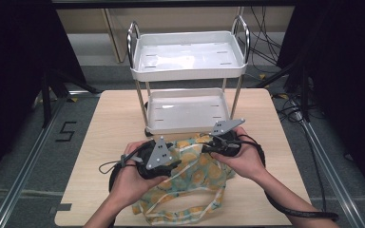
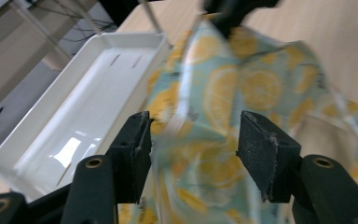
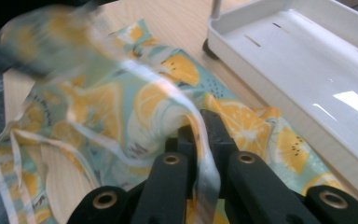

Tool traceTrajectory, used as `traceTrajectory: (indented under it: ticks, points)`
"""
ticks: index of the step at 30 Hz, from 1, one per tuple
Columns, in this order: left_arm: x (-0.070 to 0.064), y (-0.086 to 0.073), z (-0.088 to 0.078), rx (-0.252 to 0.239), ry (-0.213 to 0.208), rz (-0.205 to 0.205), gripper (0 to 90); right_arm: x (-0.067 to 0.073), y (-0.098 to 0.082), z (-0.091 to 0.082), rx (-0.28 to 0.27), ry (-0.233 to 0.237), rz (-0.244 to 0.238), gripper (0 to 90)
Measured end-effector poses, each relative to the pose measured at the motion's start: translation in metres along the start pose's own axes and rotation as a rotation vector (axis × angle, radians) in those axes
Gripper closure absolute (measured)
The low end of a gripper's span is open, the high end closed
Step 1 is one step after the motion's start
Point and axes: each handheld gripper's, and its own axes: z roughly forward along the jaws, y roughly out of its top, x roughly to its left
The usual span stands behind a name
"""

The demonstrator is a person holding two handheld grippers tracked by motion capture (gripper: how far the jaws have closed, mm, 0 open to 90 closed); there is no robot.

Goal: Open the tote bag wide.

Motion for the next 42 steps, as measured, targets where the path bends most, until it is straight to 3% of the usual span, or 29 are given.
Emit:
traceTrajectory:
  ticks: [4, 5, 9, 12, 15, 19, 20, 23, 26, 27, 28, 32, 35, 38, 42]
  points:
    - [-0.015, 0.001, 0.001, 0.028, -0.045, 0.054, 43.8, -0.001, 0.004, 0.001, 0.0, -0.009, 0.016, 88.0]
    - [-0.023, -0.001, 0.003, 0.029, -0.064, 0.058, 43.0, -0.002, 0.005, 0.001, 0.01, -0.021, 0.036, 88.0]
    - [-0.031, -0.004, 0.01, 0.06, -0.082, 0.061, 42.0, -0.003, 0.007, 0.004, 0.009, -0.033, 0.046, 88.0]
    - [-0.037, -0.008, 0.021, 0.104, -0.032, 0.078, 36.8, -0.003, 0.01, 0.005, 0.024, -0.044, 0.064, 88.0]
    - [-0.037, -0.01, 0.029, 0.12, -0.006, 0.054, 34.7, -0.004, 0.012, 0.007, 0.024, -0.054, 0.07, 87.8]
    - [-0.023, -0.012, 0.033, 0.115, 0.005, 0.009, 51.6, -0.002, 0.015, 0.008, 0.02, -0.057, 0.089, 87.2]
    - [-0.019, -0.013, 0.033, 0.115, 0.007, -0.002, 51.6, -0.002, 0.015, 0.008, 0.02, -0.057, 0.089, 87.2]
    - [-0.01, -0.013, 0.033, 0.153, 0.02, -0.008, 64.0, -0.003, 0.02, 0.008, 0.014, -0.059, 0.072, 87.1]
    - [-0.006, -0.015, 0.036, 0.151, 0.019, -0.019, 69.1, -0.005, 0.021, 0.009, 0.012, -0.061, 0.062, 87.1]
    - [-0.005, -0.015, 0.037, 0.157, 0.02, -0.025, 71.6, -0.005, 0.022, 0.01, 0.013, -0.058, 0.074, 87.0]
    - [-0.004, -0.016, 0.038, 0.161, 0.02, -0.023, 79.5, -0.006, 0.022, 0.012, 0.011, -0.059, 0.075, 87.0]
    - [0.004, -0.02, 0.041, 0.182, 0.006, -0.035, 89.1, -0.007, 0.022, 0.013, 0.012, -0.061, 0.091, 86.7]
    - [0.01, -0.024, 0.042, 0.186, 0.026, -0.064, 89.5, -0.009, 0.022, 0.015, -0.001, -0.071, 0.099, 86.7]
    - [0.015, -0.024, 0.039, 0.191, 0.05, -0.064, 89.2, -0.011, 0.022, 0.016, -0.003, -0.079, 0.1, 87.2]
    - [0.01, -0.02, 0.032, 0.155, 0.046, -0.059, 62.7, -0.011, 0.022, 0.015, 0.019, -0.076, 0.116, 87.3]
